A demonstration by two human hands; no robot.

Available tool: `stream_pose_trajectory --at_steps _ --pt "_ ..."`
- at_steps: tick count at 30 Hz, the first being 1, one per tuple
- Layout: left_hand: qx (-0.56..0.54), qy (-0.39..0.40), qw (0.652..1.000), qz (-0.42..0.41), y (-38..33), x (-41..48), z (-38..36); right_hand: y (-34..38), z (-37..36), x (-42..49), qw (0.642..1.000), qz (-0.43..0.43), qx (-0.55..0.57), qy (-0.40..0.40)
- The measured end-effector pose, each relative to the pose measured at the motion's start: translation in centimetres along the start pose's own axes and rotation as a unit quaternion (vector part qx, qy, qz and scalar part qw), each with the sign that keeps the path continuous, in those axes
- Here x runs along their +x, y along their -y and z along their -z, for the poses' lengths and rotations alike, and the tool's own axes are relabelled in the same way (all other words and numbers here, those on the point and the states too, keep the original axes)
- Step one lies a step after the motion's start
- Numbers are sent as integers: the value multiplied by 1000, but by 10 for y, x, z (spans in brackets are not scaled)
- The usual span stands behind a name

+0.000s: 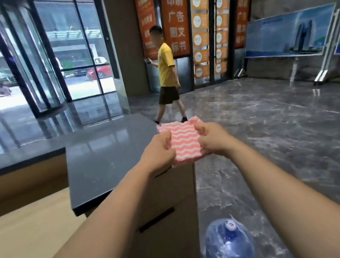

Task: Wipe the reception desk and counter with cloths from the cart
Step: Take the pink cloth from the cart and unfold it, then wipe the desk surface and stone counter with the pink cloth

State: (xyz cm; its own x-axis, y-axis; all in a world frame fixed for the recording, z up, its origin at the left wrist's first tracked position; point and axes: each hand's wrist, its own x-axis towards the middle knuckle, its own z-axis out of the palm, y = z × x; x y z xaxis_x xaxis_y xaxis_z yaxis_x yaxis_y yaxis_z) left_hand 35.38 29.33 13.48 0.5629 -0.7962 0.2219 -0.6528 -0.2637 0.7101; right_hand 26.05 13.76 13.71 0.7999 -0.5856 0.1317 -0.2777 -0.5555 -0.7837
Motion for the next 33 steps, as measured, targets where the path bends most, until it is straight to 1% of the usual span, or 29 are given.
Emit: stream_pose_trajectory --at_steps 4,7,10,16,20,26,33 --pt "10 -42 998 42 33 -41 53 47 -57 3 996 52 -53 47" --pt "19 -60 994 84 61 -65 87 81 -95 4 991 72 -84 79" --pt "10 -88 990 107 85 -85 116 109 -133 12 983 96 -107 116" --pt "-16 -115 978 176 135 -103 168 153 -201 37 957 163 -156 180" --pt "-18 -129 967 221 172 -101 195 177 -238 59 946 173 -145 233" --pt "-36 -158 950 267 221 -88 231 206 -289 100 928 214 -171 254" --pt "-57 -168 935 306 281 -94 259 230 -353 123 914 215 -192 286"
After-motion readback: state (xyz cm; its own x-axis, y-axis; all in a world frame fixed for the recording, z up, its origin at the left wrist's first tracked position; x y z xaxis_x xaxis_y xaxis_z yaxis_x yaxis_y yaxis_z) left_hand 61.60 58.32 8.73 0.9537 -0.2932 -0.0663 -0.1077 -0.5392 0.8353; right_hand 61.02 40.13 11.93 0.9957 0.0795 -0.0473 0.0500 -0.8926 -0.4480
